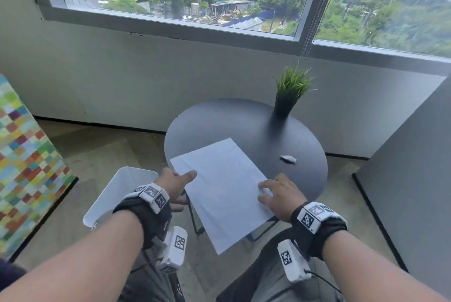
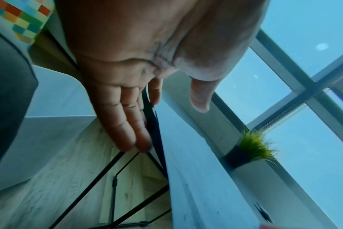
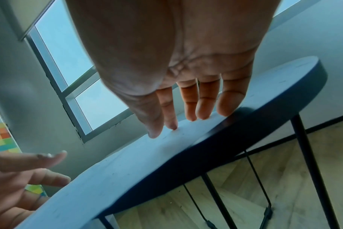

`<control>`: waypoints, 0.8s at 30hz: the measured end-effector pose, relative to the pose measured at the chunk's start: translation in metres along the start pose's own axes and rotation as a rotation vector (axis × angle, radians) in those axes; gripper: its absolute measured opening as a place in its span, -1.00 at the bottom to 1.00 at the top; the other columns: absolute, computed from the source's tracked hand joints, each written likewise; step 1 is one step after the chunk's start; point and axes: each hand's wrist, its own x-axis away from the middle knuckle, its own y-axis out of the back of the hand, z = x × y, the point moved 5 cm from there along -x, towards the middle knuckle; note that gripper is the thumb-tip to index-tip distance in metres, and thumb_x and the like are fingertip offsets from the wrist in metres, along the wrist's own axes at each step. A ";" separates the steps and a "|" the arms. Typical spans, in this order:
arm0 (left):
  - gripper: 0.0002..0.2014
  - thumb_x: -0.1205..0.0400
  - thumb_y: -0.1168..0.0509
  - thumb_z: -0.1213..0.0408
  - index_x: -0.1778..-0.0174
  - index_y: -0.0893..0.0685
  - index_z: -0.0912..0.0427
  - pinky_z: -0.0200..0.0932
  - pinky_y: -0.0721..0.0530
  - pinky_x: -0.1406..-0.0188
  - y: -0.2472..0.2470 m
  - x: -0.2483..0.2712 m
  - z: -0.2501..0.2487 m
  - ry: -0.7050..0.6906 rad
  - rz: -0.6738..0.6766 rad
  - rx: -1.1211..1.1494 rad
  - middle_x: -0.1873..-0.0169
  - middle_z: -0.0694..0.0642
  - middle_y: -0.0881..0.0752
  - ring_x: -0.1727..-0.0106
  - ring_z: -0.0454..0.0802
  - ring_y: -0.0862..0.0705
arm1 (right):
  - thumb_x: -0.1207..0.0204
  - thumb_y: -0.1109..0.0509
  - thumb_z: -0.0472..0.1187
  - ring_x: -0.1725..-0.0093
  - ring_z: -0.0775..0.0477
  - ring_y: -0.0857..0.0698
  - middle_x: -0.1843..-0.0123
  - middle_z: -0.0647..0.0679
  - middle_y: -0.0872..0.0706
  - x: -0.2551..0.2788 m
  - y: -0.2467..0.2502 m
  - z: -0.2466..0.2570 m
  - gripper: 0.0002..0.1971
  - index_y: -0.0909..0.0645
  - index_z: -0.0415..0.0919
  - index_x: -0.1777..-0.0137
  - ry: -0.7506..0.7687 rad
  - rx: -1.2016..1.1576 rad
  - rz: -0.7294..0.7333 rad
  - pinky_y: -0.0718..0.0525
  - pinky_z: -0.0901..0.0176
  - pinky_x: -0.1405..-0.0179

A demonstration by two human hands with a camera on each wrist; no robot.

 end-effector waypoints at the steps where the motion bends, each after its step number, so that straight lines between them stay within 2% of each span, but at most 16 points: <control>1: -0.46 -0.56 -0.46 -0.02 -0.30 -0.42 0.17 0.24 -0.81 0.20 -0.002 0.002 0.001 0.003 -0.007 0.050 -0.03 0.24 -0.75 0.23 0.20 -0.85 | -0.55 -0.34 0.10 -0.35 -0.13 -0.45 -0.24 -0.02 -0.39 0.004 -0.002 0.003 -0.60 -0.55 0.15 -0.39 -0.011 -0.014 0.009 -0.44 0.04 -0.35; 3: -0.50 -0.60 -0.45 0.18 -0.35 -0.41 0.26 0.24 -0.81 0.27 -0.001 0.003 0.005 0.012 -0.011 0.145 -0.06 0.38 -0.76 0.24 0.31 -0.84 | -0.53 -0.34 0.12 -0.33 -0.11 -0.47 -0.24 -0.01 -0.39 0.012 -0.005 0.006 -0.62 -0.57 0.15 -0.34 -0.035 -0.054 0.024 -0.47 0.04 -0.32; 5: -0.69 -0.66 -0.36 0.35 -0.27 -0.51 0.36 0.27 -0.81 0.17 -0.002 0.009 0.004 0.000 0.009 0.210 0.01 0.46 -0.78 0.17 0.34 -0.83 | -0.52 -0.34 0.11 -0.29 -0.09 -0.53 -0.24 0.00 -0.42 0.017 -0.005 0.008 -0.62 -0.57 0.12 -0.33 -0.046 -0.123 0.030 -0.51 0.07 -0.29; 7: -0.84 -0.69 -0.30 0.42 -0.17 -0.58 0.32 0.25 -0.80 0.03 0.000 0.012 -0.002 -0.036 0.009 0.245 0.03 0.41 -0.80 0.14 0.31 -0.81 | -0.54 -0.37 0.08 -0.19 0.00 -0.57 -0.26 -0.01 -0.46 0.021 0.000 0.014 -0.61 -0.57 0.06 -0.35 -0.033 -0.229 0.042 -0.50 0.16 -0.18; 9: -0.87 -0.68 -0.28 0.47 -0.12 -0.61 0.27 0.12 -0.78 0.09 0.001 0.013 -0.017 -0.074 0.009 0.268 0.05 0.35 -0.81 0.18 0.25 -0.79 | -0.54 -0.40 0.06 -0.12 0.05 -0.61 -0.24 0.01 -0.55 0.020 0.011 0.020 -0.63 -0.58 0.04 -0.34 -0.022 -0.367 0.051 -0.54 0.19 -0.08; 12: -0.81 -0.64 -0.27 0.51 -0.12 -0.70 0.37 0.00 -0.71 0.14 -0.002 0.016 -0.044 -0.119 0.061 0.213 0.12 0.28 -0.76 0.18 0.19 -0.71 | -0.54 -0.43 0.00 -0.02 0.07 -0.68 -0.10 0.01 -0.69 0.012 0.043 0.028 -0.69 -0.62 0.01 -0.25 0.011 -0.509 0.003 -0.62 0.21 0.10; 14: -0.80 -0.62 -0.22 0.57 0.01 -0.72 0.30 -0.16 -0.71 0.29 -0.009 0.024 -0.069 -0.184 0.102 0.167 0.21 0.21 -0.74 0.27 0.12 -0.70 | -0.55 -0.43 -0.01 -0.01 0.05 -0.69 -0.04 0.01 -0.73 0.005 0.069 0.033 -0.74 -0.63 0.01 -0.21 0.032 -0.524 -0.043 -0.61 0.22 0.18; 16: -0.75 -0.61 -0.20 0.61 0.16 -0.70 0.21 -0.37 -0.58 0.57 -0.018 0.031 -0.098 -0.287 0.133 0.129 0.36 0.11 -0.70 0.46 -0.06 -0.63 | -0.56 -0.42 -0.03 0.03 0.00 -0.71 -0.04 -0.01 -0.73 -0.002 0.091 0.035 -0.75 -0.62 0.00 -0.20 0.052 -0.541 -0.067 -0.64 0.20 0.22; 18: -0.63 -0.58 -0.22 0.64 0.34 -0.73 0.11 -0.38 -0.46 0.66 -0.027 0.038 -0.125 -0.410 0.152 0.079 0.40 0.03 -0.72 0.50 -0.12 -0.56 | -0.58 -0.41 -0.07 0.08 -0.07 -0.72 -0.05 -0.08 -0.72 -0.009 0.106 0.035 -0.74 -0.60 -0.05 -0.24 0.053 -0.578 -0.072 -0.65 0.16 0.31; 19: -0.59 -0.58 -0.22 0.67 0.43 -0.70 0.11 -0.38 -0.45 0.65 -0.031 0.041 -0.137 -0.456 0.169 0.072 0.38 0.02 -0.75 0.49 -0.13 -0.58 | -0.58 -0.42 -0.08 0.10 -0.10 -0.71 -0.05 -0.09 -0.71 -0.013 0.110 0.032 -0.71 -0.57 -0.06 -0.27 0.042 -0.596 -0.074 -0.65 0.13 0.34; 21: -0.59 -0.59 -0.20 0.71 0.44 -0.64 0.15 -0.38 -0.47 0.67 -0.035 0.049 -0.159 -0.551 0.214 0.080 0.39 0.03 -0.78 0.53 -0.19 -0.62 | -0.54 -0.46 -0.10 0.11 -0.11 -0.68 -0.09 -0.12 -0.65 -0.021 0.118 0.023 -0.55 -0.49 -0.07 -0.41 0.010 -0.662 -0.093 -0.66 0.07 0.35; 22: -0.60 -0.59 -0.20 0.72 0.41 -0.63 0.16 -0.39 -0.47 0.66 -0.036 0.053 -0.170 -0.601 0.244 0.065 0.41 0.02 -0.78 0.53 -0.22 -0.62 | -0.52 -0.49 -0.12 0.05 -0.14 -0.68 -0.16 -0.14 -0.60 -0.024 0.123 0.017 -0.45 -0.41 -0.05 -0.48 -0.014 -0.714 -0.127 -0.69 0.02 0.33; 24: -0.55 -0.59 -0.21 0.72 0.44 -0.69 0.11 -0.43 -0.51 0.53 -0.034 0.060 -0.191 -0.698 0.273 0.049 0.40 -0.01 -0.78 0.48 -0.26 -0.62 | -0.47 -0.55 -0.13 -0.14 -0.22 -0.65 -0.30 -0.10 -0.48 -0.027 0.138 0.004 -0.26 -0.26 0.06 -0.59 -0.062 -0.826 -0.262 -0.73 0.00 0.33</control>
